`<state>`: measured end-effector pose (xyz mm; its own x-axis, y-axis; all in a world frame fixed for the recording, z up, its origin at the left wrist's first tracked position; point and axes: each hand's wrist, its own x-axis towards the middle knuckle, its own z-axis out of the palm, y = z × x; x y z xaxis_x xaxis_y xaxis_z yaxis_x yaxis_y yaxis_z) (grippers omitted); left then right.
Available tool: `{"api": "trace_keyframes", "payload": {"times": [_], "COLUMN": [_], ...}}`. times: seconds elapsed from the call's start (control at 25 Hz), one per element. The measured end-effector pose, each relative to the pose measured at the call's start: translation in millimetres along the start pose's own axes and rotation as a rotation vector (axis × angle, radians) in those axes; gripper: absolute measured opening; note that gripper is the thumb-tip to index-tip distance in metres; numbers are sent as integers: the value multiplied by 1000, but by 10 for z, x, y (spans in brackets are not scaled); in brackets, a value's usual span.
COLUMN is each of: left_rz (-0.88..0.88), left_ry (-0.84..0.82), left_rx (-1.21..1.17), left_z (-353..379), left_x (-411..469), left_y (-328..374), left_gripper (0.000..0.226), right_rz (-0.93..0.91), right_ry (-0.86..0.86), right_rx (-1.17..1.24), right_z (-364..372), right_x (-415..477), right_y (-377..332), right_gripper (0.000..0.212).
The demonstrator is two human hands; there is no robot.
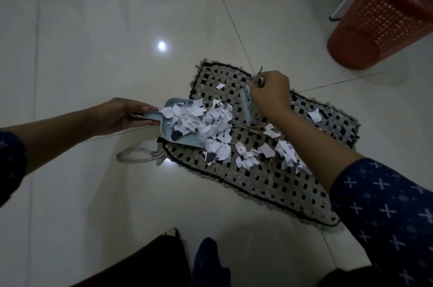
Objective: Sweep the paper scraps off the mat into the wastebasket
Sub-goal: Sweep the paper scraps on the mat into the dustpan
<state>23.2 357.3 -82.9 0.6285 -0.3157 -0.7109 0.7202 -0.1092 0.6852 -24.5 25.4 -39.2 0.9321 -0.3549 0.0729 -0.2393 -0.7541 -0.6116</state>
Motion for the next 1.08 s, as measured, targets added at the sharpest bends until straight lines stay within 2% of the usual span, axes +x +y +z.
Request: {"api": "trace_keyframes", "payload": {"times": [0.2,0.4,0.64,0.8,1.08], "left_rz": [-28,-43,-34,-6,-8], "left_ry": [-20,-20,-59,-98,-197], "left_rx": [-45,-123,-139,-120,-54], "left_z": [155,301,497,630,1020], "left_x": [26,69,122,175,322], "left_y": [-44,-102,-54,59,124], "left_gripper": [28,27,25,34,31], "right_rz": [-15,-38,30,52,214], "right_ry": [-86,-104,-107,-49,57], "right_rx": [-57,75,159,169,287], "right_z": [144,291,247,50,-661], "right_x": [-149,-337,-347,-279,-123], "right_y": [-66,-226,-230,-160,368], "right_gripper": [25,27,23,22,14]}}
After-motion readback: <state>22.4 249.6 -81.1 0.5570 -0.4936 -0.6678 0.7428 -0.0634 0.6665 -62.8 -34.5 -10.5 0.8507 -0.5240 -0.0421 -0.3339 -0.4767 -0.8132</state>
